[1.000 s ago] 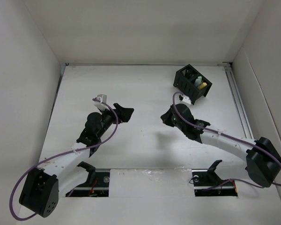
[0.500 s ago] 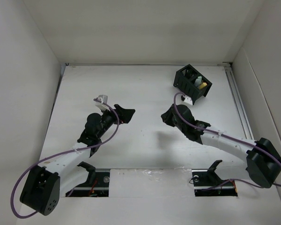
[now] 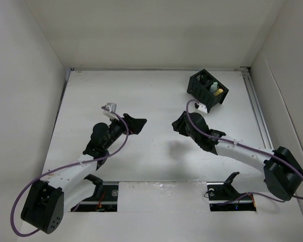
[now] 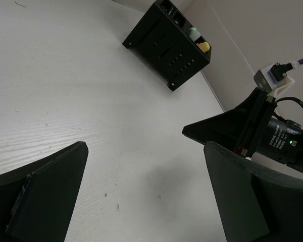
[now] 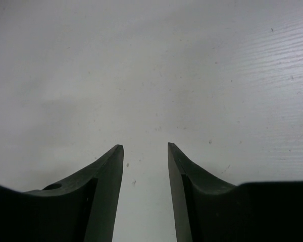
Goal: Sort the stationery into containers
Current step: Reset both arms
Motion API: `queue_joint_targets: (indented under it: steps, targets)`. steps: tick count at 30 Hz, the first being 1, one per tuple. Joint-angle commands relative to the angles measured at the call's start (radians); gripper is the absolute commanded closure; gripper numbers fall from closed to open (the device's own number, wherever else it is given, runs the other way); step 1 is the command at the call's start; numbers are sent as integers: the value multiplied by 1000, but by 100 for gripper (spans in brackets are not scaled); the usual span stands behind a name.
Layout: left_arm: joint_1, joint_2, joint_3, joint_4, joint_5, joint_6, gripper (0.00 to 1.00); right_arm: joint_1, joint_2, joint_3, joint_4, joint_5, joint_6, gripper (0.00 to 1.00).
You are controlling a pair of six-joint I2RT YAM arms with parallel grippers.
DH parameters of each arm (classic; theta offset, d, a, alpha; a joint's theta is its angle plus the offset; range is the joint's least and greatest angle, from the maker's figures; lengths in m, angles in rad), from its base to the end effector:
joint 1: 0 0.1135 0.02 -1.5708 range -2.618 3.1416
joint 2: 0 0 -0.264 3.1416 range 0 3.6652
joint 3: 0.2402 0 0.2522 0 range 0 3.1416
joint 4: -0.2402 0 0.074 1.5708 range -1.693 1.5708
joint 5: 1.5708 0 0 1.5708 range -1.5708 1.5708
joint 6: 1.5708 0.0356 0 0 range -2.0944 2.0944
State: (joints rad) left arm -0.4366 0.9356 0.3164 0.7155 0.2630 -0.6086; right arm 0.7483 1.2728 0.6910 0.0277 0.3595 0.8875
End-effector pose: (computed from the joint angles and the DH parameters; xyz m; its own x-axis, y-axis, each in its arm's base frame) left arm 0.1823 -0.0953 0.2431 -0.2960 -0.4711 -0.8309 0.5772 0.6049 -0.5486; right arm 0.2074 0.1755 0.2249 -0.5673 0.4638 -0.6804 0.0354 0.8393 0.5426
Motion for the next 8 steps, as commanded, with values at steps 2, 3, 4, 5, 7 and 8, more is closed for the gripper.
queue_joint_targets:
  steps: [2, 3, 4, 5, 7, 8]
  targets:
    - [6, -21, -13, 64, 41, -6, 0, 10, 14, 42, 38, 1, -1, 52]
    - [6, -21, -13, 64, 41, -6, 0, 10, 14, 42, 38, 1, -1, 49]
    - [6, -21, -13, 64, 51, -6, 0, 10, 14, 51, 29, 1, -1, 48]
    - [6, -21, -13, 64, 51, -6, 0, 10, 14, 51, 29, 1, -1, 46]
    - [6, -21, -13, 64, 41, -6, 0, 10, 14, 61, 29, 1, -1, 41]
    - [6, -21, -13, 64, 41, -6, 0, 10, 14, 61, 18, 1, -1, 39]
